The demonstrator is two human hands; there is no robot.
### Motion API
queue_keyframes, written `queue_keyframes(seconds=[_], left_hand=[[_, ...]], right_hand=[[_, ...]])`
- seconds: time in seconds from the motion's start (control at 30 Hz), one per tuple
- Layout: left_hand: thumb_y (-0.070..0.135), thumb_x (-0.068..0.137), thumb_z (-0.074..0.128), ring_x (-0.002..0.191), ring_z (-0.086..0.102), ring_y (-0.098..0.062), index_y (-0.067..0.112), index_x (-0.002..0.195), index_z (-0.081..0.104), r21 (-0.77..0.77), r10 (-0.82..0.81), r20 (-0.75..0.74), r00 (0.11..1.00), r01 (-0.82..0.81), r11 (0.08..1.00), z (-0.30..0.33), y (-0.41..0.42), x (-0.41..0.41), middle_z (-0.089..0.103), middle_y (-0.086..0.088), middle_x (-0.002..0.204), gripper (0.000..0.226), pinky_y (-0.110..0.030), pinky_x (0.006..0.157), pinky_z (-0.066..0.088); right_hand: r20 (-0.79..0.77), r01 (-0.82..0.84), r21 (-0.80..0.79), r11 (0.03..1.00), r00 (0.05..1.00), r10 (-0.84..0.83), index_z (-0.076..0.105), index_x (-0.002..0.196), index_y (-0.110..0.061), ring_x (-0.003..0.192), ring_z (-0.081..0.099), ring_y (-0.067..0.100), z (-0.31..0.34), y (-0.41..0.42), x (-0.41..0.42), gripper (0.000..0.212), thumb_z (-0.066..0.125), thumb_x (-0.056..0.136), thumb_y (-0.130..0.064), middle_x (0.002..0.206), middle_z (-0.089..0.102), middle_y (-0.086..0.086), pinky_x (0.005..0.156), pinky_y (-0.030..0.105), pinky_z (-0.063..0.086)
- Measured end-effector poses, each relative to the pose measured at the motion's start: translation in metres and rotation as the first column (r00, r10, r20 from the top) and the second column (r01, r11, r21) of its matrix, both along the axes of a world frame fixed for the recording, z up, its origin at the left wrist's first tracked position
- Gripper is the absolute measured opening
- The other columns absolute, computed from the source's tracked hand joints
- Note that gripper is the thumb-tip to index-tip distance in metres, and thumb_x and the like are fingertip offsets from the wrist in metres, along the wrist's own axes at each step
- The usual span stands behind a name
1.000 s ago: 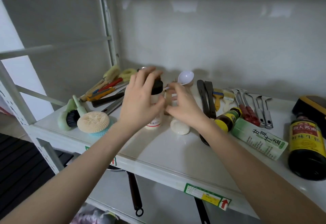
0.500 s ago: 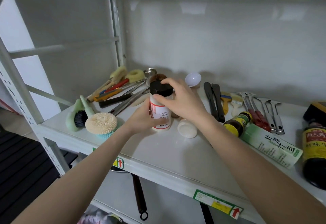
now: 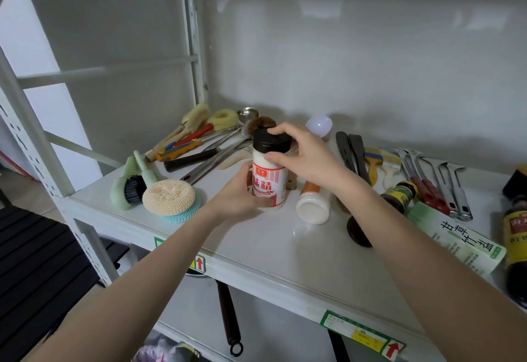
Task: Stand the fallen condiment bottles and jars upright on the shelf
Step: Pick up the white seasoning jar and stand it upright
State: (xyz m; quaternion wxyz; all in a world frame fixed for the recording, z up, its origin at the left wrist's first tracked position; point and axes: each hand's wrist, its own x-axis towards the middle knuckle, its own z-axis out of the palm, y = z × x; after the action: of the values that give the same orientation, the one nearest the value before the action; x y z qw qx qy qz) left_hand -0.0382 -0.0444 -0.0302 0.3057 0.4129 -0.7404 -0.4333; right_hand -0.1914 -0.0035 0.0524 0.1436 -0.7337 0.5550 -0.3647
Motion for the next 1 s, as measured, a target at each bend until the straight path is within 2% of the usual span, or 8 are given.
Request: queue_keyframes(seconds=[0.2,0.33,0.47,0.6,0.7,0.87,0.93,1.0], left_hand=[[0.033,0.062,0.083,0.103,0.058,-0.011,0.026,0.128,0.043,-0.095,0.123,0.095,0.988,-0.114,0.989,0.001,0.000,-0.004,0.061,0.007,0.116,0.077,-0.019,0.079,0.045],[0.035,0.062,0.083,0.099,0.058,-0.011,0.024,0.122,0.050,-0.133,0.158,0.111,0.981,-0.143,0.981,0.001,0.001,-0.006,0.062,0.004,0.115,0.070,-0.013,0.073,0.041],[0.029,0.068,0.080,0.101,0.054,-0.011,0.022,0.127,0.047,-0.108,0.145,0.137,0.980,-0.130,0.986,0.005,0.002,-0.006,0.061,0.001,0.121,0.068,-0.024,0.086,0.042],[0.028,0.069,0.080,0.104,0.053,-0.011,0.022,0.128,0.046,-0.100,0.143,0.154,0.978,-0.128,0.987,0.006,0.003,-0.004,0.060,0.001,0.124,0.068,-0.024,0.088,0.042],[0.029,0.069,0.080,0.106,0.055,-0.012,0.021,0.131,0.042,-0.086,0.143,0.129,0.981,-0.132,0.987,0.007,0.007,-0.005,0.059,0.004,0.120,0.073,-0.024,0.087,0.043],[0.029,0.064,0.084,0.099,0.053,-0.009,0.023,0.136,0.028,-0.092,0.142,0.048,0.989,-0.137,0.986,0.012,0.017,-0.005,0.052,0.012,0.110,0.092,-0.019,0.081,0.042],[0.024,0.064,0.084,0.104,0.052,-0.009,0.022,0.137,0.027,-0.119,0.133,-0.008,0.991,-0.133,0.984,0.016,0.020,-0.004,0.050,0.011,0.113,0.093,-0.011,0.074,0.040],[0.020,0.064,0.084,0.111,0.047,-0.008,0.021,0.140,0.025,-0.140,0.138,-0.066,0.988,-0.147,0.979,0.023,0.024,-0.004,0.047,0.009,0.122,0.095,-0.009,0.075,0.037]], right_hand=[[-0.024,-0.062,0.077,0.995,0.998,0.064,0.051,0.124,-0.033,0.117,0.048,0.019,0.001,-0.002,-0.004,0.049,0.069,0.079,-0.025,0.127,0.049,0.007,0.100,0.031,0.039],[-0.046,-0.020,0.018,1.000,0.999,0.021,0.050,0.127,-0.033,0.112,0.048,0.021,-0.002,0.001,0.000,0.051,0.069,0.079,-0.028,0.121,0.047,0.008,0.095,0.027,0.038],[-0.047,0.024,-0.032,0.999,0.999,-0.026,0.052,0.124,-0.031,0.105,0.051,0.020,-0.002,0.002,0.003,0.050,0.071,0.077,-0.029,0.118,0.048,0.008,0.092,0.029,0.041],[-0.048,0.057,-0.058,0.997,0.997,-0.060,0.052,0.123,-0.030,0.106,0.052,0.022,-0.004,0.002,0.008,0.051,0.071,0.076,-0.031,0.117,0.047,0.009,0.089,0.027,0.040],[-0.071,0.067,-0.057,0.996,0.995,-0.071,0.050,0.125,-0.030,0.107,0.052,0.023,-0.003,0.003,0.009,0.052,0.071,0.077,-0.032,0.117,0.046,0.008,0.088,0.027,0.040],[-0.067,0.051,-0.013,0.999,0.996,-0.052,0.040,0.134,-0.036,0.113,0.052,0.020,-0.001,0.008,0.001,0.066,0.069,0.075,-0.041,0.123,0.047,0.006,0.098,0.035,0.044],[-0.083,0.085,-0.012,0.996,0.993,-0.086,0.037,0.132,-0.042,0.112,0.056,0.021,0.002,0.014,-0.003,0.070,0.064,0.069,-0.054,0.124,0.049,0.003,0.098,0.044,0.045],[-0.085,0.102,-0.003,0.995,0.991,-0.102,0.036,0.135,-0.038,0.112,0.056,0.021,0.006,0.020,-0.008,0.070,0.065,0.072,-0.052,0.125,0.049,0.003,0.096,0.042,0.045]])
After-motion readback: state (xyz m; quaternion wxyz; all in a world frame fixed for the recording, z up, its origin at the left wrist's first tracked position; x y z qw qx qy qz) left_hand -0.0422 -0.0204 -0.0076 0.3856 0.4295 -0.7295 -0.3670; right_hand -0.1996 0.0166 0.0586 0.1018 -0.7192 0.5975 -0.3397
